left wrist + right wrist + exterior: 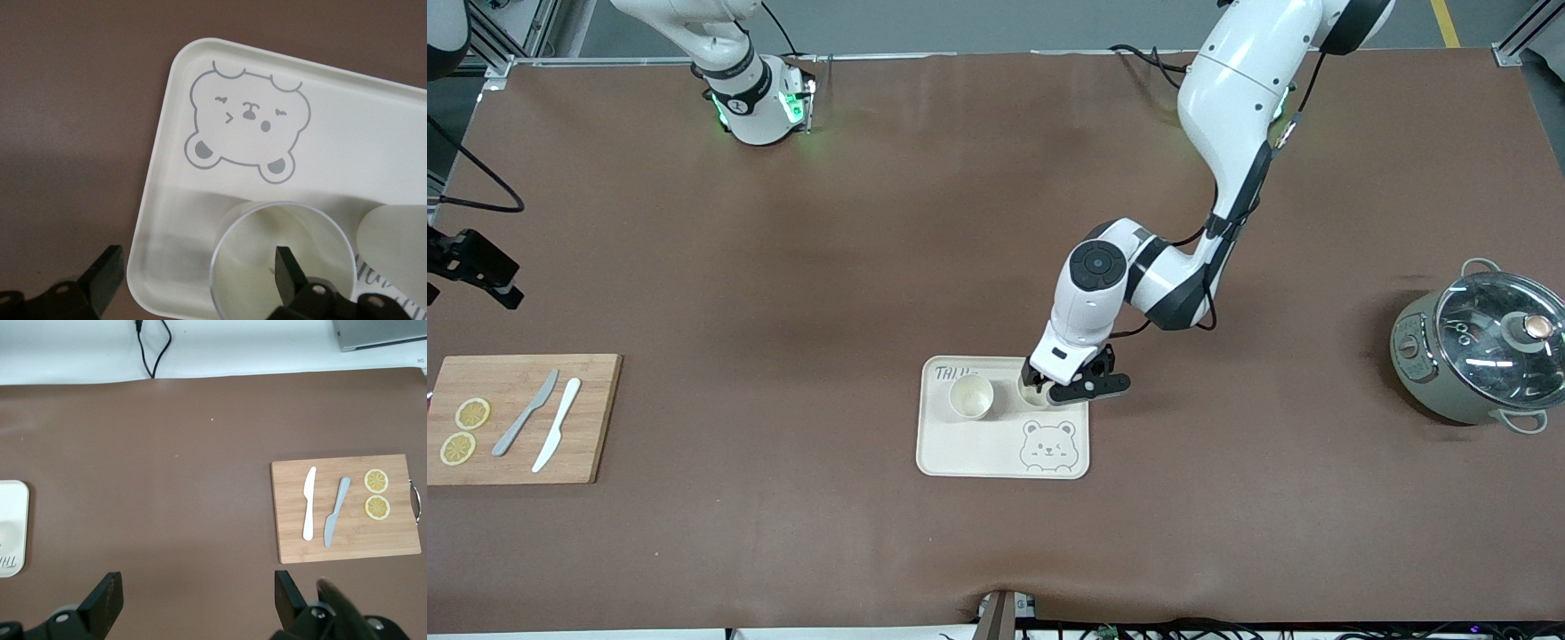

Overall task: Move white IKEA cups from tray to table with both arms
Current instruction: 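Lower the left gripper around the nearer white cup, then close the left gripper on the cup while the right gripper reaches the tray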

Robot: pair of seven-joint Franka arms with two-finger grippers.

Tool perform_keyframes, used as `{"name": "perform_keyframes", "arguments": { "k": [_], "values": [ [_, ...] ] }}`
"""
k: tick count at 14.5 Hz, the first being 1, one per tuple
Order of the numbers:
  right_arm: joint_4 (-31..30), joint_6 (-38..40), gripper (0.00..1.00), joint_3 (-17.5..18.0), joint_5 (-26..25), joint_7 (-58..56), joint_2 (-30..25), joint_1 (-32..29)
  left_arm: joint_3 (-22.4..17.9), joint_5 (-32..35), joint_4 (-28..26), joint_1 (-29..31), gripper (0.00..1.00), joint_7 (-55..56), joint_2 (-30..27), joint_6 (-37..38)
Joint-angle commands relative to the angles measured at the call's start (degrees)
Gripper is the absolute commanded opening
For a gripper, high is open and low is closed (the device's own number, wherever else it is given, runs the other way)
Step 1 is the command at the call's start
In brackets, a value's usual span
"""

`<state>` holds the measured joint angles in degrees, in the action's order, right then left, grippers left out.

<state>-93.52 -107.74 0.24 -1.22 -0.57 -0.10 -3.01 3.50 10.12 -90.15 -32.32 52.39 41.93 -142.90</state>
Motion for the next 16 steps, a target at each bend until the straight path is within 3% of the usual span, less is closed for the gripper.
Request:
{"name": "perform_keyframes", "arguments": {
  "k": [1,8,9,10,11,16],
  "values": [
    [1.15,1.48,1.0,-0.15,-0.28,0.31,1.24,1.6,-0.42,1.66,-0.91,-0.38,1.0,1.58,-0.45,-0.98],
    [0.89,2.44,1.0,-0.06,-0.28,3.74,4.48,6.34,-0.42,1.57,-0.73,-0.47,1.0,1.92,0.17,-1.07],
    [0.89,2.36,1.0,-0.06,0.16,4.52,4.93,7.74,-0.34,1.49,-0.82,-0.47,0.66,4.71,-0.01,-0.98],
    [0.89,1.83,1.0,-0.06,0.51,4.96,5.72,8.89,-0.34,1.66,-0.99,-0.73,0.05,8.65,-0.01,-0.89],
    [1.23,0.96,1.0,-0.06,1.64,7.92,7.03,10.55,-0.42,1.75,-1.0,-1.6,0.0,10.52,0.17,-0.89],
    [7.12,-5.87,1.0,-0.06,2.27,22.43,20.72,19.87,-0.42,5.0,-0.91,-1.61,0.0,10.98,0.34,-0.81]
  ]
}}
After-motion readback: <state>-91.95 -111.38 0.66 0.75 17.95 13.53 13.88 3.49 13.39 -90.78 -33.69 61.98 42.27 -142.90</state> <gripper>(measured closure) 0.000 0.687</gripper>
